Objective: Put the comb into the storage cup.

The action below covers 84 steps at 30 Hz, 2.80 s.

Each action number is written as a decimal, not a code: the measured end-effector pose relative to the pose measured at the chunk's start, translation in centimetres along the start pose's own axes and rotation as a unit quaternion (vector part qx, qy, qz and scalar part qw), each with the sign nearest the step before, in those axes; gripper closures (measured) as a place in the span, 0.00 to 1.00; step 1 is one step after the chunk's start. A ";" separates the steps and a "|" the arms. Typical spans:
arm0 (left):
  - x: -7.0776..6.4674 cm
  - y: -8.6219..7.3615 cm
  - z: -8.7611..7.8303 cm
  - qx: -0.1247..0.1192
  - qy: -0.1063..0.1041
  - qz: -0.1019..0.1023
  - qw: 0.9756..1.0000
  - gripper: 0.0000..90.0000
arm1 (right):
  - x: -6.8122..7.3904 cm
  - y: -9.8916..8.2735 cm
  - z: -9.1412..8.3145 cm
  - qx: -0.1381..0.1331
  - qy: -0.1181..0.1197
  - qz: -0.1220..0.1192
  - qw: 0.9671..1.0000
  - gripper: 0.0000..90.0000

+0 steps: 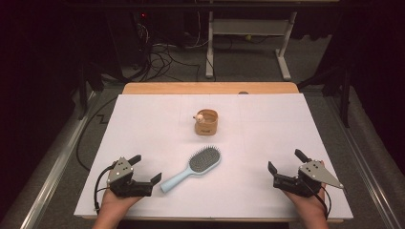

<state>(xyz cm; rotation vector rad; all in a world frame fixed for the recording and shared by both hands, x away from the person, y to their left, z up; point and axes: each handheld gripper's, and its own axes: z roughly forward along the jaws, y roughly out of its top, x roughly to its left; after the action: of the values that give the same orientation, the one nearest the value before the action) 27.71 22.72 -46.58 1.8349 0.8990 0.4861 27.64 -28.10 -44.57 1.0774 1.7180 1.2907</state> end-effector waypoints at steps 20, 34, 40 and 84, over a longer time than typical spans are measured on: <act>-1.4 2.5 1.2 0.041 -0.042 0.007 0.998 0.00 | -0.1 -0.1 -0.6 -0.002 0.000 -0.006 1.000 0.01; -2.8 5.5 4.1 0.108 -0.048 0.038 0.992 0.01 | -0.2 0.0 -0.5 -0.004 0.005 -0.003 1.000 0.01; -3.3 6.0 5.9 0.149 -0.050 0.049 0.986 0.01 | -0.2 0.0 -0.6 -0.004 0.005 -0.002 1.000 0.01; -7.2 8.6 14.9 0.299 -0.060 0.095 0.948 0.08 | -0.6 -0.1 -0.6 -0.008 0.003 0.005 1.000 0.02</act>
<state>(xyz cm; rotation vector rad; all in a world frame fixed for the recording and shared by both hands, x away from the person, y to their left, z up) 36.20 6.25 -44.68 2.4907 0.8453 0.2206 27.29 -28.84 -44.45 1.0752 1.7065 1.3134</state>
